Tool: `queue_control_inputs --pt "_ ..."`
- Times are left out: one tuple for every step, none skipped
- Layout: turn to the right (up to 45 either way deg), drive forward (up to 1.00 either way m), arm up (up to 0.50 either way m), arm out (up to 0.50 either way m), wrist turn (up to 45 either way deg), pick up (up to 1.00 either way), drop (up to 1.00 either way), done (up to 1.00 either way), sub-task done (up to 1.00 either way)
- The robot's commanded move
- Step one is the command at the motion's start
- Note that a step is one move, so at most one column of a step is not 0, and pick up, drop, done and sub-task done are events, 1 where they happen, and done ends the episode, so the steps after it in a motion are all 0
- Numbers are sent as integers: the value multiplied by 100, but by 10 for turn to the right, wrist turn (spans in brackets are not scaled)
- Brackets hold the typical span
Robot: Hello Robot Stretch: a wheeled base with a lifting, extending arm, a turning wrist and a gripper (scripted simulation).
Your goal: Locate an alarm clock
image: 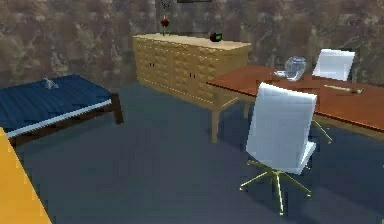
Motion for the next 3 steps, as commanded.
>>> queue_control_inputs --pt "0 80 0 0 0 0 0 0 0" --pt "-150 0 0 0 0 0 0 0 0" --pt "0 100 0 0 0 0 0 0 0"
